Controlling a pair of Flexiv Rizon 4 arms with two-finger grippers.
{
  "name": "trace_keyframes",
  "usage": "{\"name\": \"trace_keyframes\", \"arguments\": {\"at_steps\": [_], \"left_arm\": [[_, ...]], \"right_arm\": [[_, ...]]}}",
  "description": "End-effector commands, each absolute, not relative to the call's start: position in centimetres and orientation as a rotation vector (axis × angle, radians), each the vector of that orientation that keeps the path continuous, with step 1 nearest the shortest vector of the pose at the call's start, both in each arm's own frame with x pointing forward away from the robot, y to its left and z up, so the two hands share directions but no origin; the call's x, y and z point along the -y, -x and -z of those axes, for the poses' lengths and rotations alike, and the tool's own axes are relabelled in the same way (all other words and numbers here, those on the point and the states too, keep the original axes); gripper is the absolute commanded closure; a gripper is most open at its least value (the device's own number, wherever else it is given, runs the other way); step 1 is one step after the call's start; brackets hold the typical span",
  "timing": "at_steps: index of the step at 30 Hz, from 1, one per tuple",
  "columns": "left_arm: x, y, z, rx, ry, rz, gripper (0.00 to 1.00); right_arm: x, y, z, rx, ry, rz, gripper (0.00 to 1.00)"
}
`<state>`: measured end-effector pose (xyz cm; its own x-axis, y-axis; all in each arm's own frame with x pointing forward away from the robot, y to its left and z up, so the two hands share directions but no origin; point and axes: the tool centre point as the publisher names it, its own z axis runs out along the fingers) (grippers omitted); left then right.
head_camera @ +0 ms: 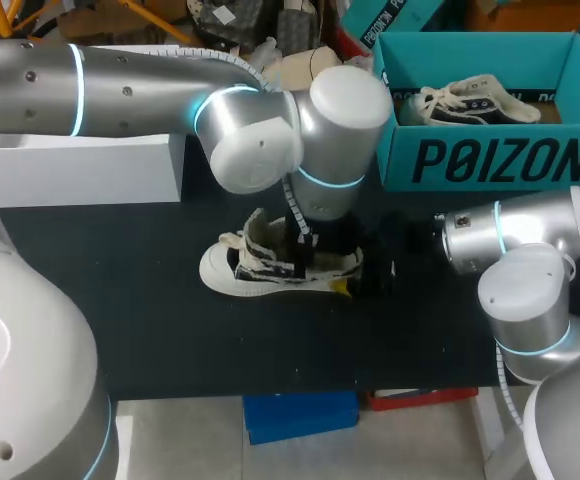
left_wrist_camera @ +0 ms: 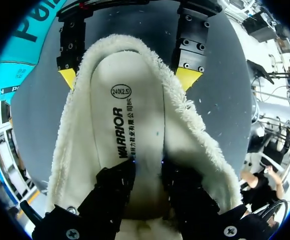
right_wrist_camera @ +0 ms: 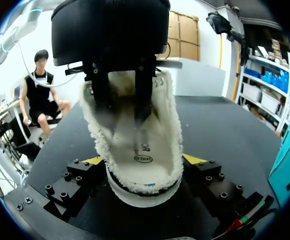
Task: Take the shoe out of the shoebox, open the shoe tongue, remove and reinsert the insole, then place the shoe into the shoebox
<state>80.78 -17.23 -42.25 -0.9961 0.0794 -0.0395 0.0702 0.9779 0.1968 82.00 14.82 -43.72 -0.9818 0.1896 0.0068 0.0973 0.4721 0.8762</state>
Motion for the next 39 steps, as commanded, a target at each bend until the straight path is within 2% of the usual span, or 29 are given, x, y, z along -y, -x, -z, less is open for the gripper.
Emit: {"name": "trace_keyframes", "arguments": {"at_steps": [1, 7, 14, 15, 16, 17, 19, 22, 29, 34, 38, 39], "left_arm": [[16.4, -80.8, 46.8, -2.983, -0.102, -0.297, 0.72], [16.2, -81.7, 48.1, -2.919, -0.124, -0.289, 0.68], [15.7, -82.6, 49.6, -2.798, -0.069, -0.313, 0.68], [15.6, -82.7, 49.8, -2.786, -0.053, -0.313, 0.58], [15.5, -83.0, 50.1, -2.771, -0.041, -0.321, 0.53], [15.4, -83.2, 50.3, -2.769, -0.033, -0.312, 0.53], [15.0, -83.8, 50.5, -2.772, -0.006, -0.284, 0.67], [14.6, -84.7, 50.7, -2.775, 0.011, -0.261, 0.65], [14.4, -87.1, 49.8, -2.724, 0.060, -0.186, 0.68], [14.5, -88.5, 49.4, -2.711, 0.086, -0.119, 0.67], [14.6, -88.7, 50.1, -2.744, 0.090, -0.080, 0.71], [14.6, -88.6, 50.3, -2.754, 0.087, -0.074, 0.75]], "right_arm": [[-14.9, -82.1, 43.8, -2.618, -0.259, -1.545, 1.00], [-14.9, -82.1, 43.8, -2.618, -0.259, -1.545, 1.00], [-14.9, -82.1, 43.8, -2.618, -0.259, -1.545, 1.00], [-14.9, -82.1, 43.8, -2.618, -0.259, -1.545, 1.00], [-14.9, -82.1, 43.8, -2.618, -0.259, -1.545, 1.00], [-14.9, -82.1, 43.8, -2.618, -0.259, -1.545, 1.00], [-14.9, -82.1, 43.8, -2.618, -0.259, -1.545, 1.00], [-14.9, -82.1, 43.8, -2.618, -0.259, -1.545, 1.00], [-14.9, -82.1, 43.8, -2.618, -0.259, -1.545, 1.00], [-14.9, -82.1, 43.8, -2.618, -0.259, -1.545, 1.00], [-14.9, -82.1, 43.8, -2.618, -0.259, -1.545, 1.00], [-14.9, -82.1, 43.8, -2.618, -0.259, -1.545, 1.00]]}}
